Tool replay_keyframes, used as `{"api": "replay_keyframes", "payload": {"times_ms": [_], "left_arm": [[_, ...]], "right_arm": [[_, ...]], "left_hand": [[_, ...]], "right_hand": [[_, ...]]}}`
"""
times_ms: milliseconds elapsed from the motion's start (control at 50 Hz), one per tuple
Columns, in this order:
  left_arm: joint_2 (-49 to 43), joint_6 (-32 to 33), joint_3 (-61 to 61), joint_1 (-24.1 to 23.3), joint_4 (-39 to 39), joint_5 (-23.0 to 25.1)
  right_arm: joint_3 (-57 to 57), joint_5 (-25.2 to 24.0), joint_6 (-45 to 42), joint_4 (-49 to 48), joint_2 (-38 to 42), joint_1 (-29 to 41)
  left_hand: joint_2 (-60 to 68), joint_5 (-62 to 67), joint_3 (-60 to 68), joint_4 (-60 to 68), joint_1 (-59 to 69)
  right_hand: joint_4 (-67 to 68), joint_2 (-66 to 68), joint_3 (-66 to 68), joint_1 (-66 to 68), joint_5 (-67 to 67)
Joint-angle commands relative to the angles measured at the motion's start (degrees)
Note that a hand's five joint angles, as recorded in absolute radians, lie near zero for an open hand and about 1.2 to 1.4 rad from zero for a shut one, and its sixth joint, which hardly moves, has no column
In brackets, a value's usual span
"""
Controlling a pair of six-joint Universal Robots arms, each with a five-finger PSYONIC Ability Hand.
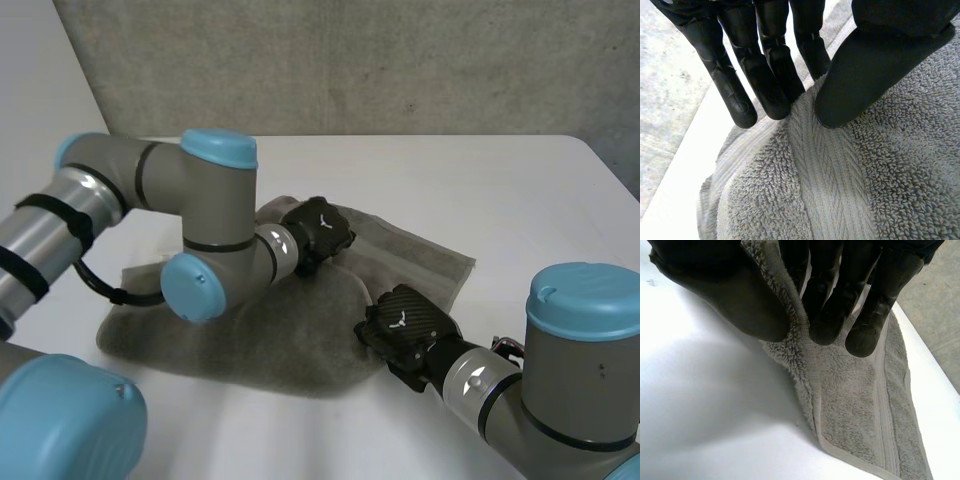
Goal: Fold the towel.
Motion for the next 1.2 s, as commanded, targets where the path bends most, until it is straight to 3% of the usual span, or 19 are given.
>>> {"api": "replay_keyframes", "payload": {"times_ms": [20, 80, 180, 240, 420, 560, 700, 900, 960, 1000, 1060, 1100, 1200], "left_arm": [[15.5, -4.2, -10.7, 3.5, 2.2, -0.4], [19.1, -6.5, -12.6, 4.6, 3.1, -0.4], [33.2, -15.1, -19.3, 9.0, 6.2, -1.5], [35.9, -17.1, -20.7, 9.9, 6.3, -1.8], [53.5, -25.6, -35.9, 12.9, 7.0, -5.2], [64.0, -30.3, -55.7, 15.9, 11.0, -9.6], [64.8, -31.0, -68.0, 16.9, 12.1, -9.9], [52.5, -31.1, -69.8, 16.4, 24.0, -9.9], [47.2, -31.5, -63.5, 15.8, 25.6, -10.1], [45.0, -31.7, -59.2, 15.2, 26.4, -10.3], [41.5, -33.6, -48.2, 14.3, 28.5, -12.0], [40.1, -37.5, -36.8, 14.2, 29.9, -15.7], [40.4, -44.7, -25.3, 14.6, 32.2, -22.9]], "right_arm": [[-3.7, 1.3, 0.9, 0.6, -0.9, -0.9], [-4.8, 1.6, 1.6, 0.6, -1.5, -1.0], [-11.4, 3.2, 9.1, 4.0, -7.3, -2.8], [-13.4, 3.0, 11.0, 5.8, -8.6, -3.9], [-27.9, 0.0, 13.6, 21.6, -12.8, -5.1], [-36.6, -4.5, 11.3, 39.8, -7.4, -4.8], [-38.1, -4.8, 3.5, 47.1, -0.8, -3.8], [-41.8, -3.2, 1.9, 40.4, 11.3, -2.5], [-47.1, -0.1, 1.9, 35.6, 15.1, -1.8], [-54.1, 4.7, 1.9, 28.9, 17.3, -1.0], [-57.9, 7.1, 2.0, 24.7, 17.7, -0.8], [-63.3, 10.5, 2.3, 14.5, 17.1, -0.3], [-65.6, 11.4, 1.9, 0.6, 13.4, 0.2]], "left_hand": [[10.4, 11.6, 10.5, 10.4, 13.0], [10.4, 11.6, 10.5, 10.4, 13.0], [10.4, 11.6, 10.5, 10.4, 13.0], [10.4, 11.6, 10.5, 10.4, 13.0], [10.4, 11.6, 10.5, 10.4, 13.0], [10.4, 11.6, 10.5, 10.4, 13.0], [10.4, 11.6, 10.5, 10.4, 13.0], [10.4, 11.6, 10.5, 10.4, 13.0], [10.4, 11.6, 10.5, 10.4, 13.0], [10.4, 11.6, 10.5, 10.4, 13.0], [10.4, 11.6, 10.5, 10.4, 13.0], [10.4, 11.6, 10.5, 10.4, 13.0], [10.4, 11.6, 10.5, 10.4, 13.0]], "right_hand": [[2.8, 4.4, 3.5, 3.8, 2.2], [2.8, 4.4, 3.5, 3.8, 2.2], [2.8, 4.4, 3.5, 3.8, 2.2], [2.8, 4.4, 3.5, 3.8, 2.2], [2.8, 4.4, 3.5, 3.8, 2.2], [2.8, 4.4, 3.5, 3.8, 2.2], [2.8, 4.4, 3.5, 3.8, 2.2], [2.8, 4.4, 3.5, 3.8, 2.2], [2.8, 4.4, 3.5, 3.8, 2.2], [2.8, 4.4, 3.5, 3.8, 2.2], [2.8, 4.4, 3.5, 3.8, 2.2], [2.8, 4.4, 3.5, 3.8, 2.2], [2.8, 4.4, 3.5, 3.8, 2.2]]}}
